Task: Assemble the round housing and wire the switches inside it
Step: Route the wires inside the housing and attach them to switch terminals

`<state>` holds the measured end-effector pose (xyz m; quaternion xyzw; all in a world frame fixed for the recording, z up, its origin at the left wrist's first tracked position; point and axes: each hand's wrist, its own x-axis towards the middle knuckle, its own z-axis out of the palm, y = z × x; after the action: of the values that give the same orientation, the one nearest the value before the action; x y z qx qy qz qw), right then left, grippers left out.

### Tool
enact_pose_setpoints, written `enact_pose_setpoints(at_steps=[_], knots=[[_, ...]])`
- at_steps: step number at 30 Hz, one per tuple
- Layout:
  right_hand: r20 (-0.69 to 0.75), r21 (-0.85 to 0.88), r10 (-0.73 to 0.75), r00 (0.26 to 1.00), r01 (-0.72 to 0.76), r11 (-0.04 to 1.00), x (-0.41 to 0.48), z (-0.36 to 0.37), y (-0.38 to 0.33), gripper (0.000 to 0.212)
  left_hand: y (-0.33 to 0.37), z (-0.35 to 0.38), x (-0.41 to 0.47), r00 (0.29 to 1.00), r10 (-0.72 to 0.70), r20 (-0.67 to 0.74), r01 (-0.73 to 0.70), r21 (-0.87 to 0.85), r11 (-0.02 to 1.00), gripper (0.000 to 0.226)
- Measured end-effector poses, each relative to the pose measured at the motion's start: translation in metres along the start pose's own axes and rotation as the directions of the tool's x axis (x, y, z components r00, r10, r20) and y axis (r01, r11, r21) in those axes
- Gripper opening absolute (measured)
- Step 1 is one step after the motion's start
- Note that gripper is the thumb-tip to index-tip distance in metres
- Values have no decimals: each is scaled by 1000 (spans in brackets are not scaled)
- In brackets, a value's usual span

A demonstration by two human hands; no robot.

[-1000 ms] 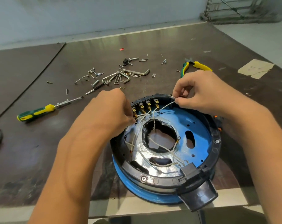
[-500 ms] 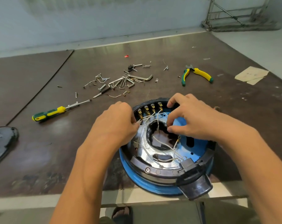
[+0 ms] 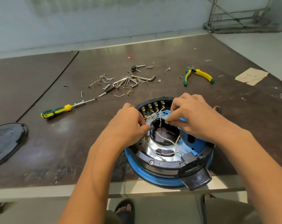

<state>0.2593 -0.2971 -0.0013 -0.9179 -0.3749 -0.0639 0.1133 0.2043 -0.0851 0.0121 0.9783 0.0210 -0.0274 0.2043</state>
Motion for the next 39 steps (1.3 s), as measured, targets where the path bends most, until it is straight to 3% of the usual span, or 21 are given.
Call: enact_pose_setpoints(at_steps=[3,9,18,22,26,32,39], knots=[[82,-4,-7,997,8,1000,2,1,3,31,-2,5,0,995,25,-92,-26,-2,1000,10],[201,-32,-1,980,7,999,6,1,2,36,1,17,-7,961,-54,-270,-14,-245,969,38],[60,119,34,998,-41,992,4,-7,0,30,-10,24,-22,943,-52,-330,-65,-333,941,35],[22,291,78,997,-81,953,-2,-12,-3,31,-8,24,-27,954,-55,-295,-43,-316,948,28],[-153,486,136,979,-45,873,-13,-17,-7,27,-11,26,-40,942,-49,-333,-75,-350,934,28],[-248,439,176,953,-51,897,-31,-22,-24,19,-9,38,-70,927,-22,-374,-159,-447,880,44],[-261,433,174,950,-46,900,-41,-7,-50,24,-10,65,-81,945,6,-326,-141,-392,909,59]])
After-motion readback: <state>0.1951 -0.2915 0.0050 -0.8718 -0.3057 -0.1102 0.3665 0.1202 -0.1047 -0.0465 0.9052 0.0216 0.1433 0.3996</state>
